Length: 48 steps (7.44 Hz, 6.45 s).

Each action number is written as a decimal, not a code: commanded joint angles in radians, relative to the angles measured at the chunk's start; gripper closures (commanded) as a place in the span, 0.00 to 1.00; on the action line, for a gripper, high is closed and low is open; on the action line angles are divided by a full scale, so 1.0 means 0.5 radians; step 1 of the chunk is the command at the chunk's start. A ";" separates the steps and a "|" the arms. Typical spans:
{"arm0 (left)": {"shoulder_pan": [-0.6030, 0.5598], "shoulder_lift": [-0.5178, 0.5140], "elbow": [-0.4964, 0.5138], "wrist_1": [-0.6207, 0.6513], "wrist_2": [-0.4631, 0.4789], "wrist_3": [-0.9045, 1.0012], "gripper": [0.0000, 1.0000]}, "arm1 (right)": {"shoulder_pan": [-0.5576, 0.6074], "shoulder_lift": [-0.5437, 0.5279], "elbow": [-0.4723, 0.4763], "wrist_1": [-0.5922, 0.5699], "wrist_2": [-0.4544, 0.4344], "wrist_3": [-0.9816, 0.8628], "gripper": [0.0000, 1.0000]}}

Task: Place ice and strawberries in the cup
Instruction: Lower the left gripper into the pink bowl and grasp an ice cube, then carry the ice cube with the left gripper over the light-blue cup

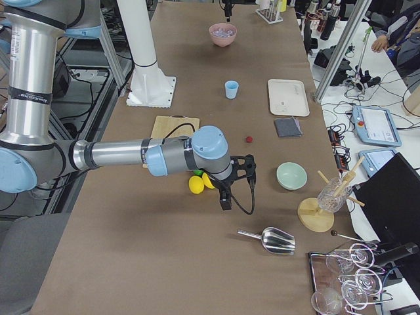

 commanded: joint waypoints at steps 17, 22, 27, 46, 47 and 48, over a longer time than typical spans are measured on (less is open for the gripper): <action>0.351 0.059 0.079 -0.095 0.173 0.156 0.41 | 0.000 0.000 -0.037 -0.003 -0.006 -0.004 0.00; 0.330 0.071 0.054 -0.095 0.151 0.156 0.99 | 0.000 0.003 -0.040 0.000 -0.006 -0.004 0.00; 0.229 0.019 0.045 -0.089 -0.023 0.165 1.00 | 0.000 0.015 -0.040 -0.003 -0.006 -0.001 0.00; 1.007 -1.748 0.397 0.436 0.927 -1.814 1.00 | -0.015 0.016 -0.046 0.000 -0.006 0.002 0.00; 1.035 -1.779 0.425 0.436 0.958 -1.817 1.00 | -0.015 0.016 -0.046 -0.003 -0.006 0.002 0.00; 1.065 -1.803 0.431 0.436 1.004 -1.820 1.00 | -0.015 0.016 -0.055 -0.003 -0.006 0.002 0.00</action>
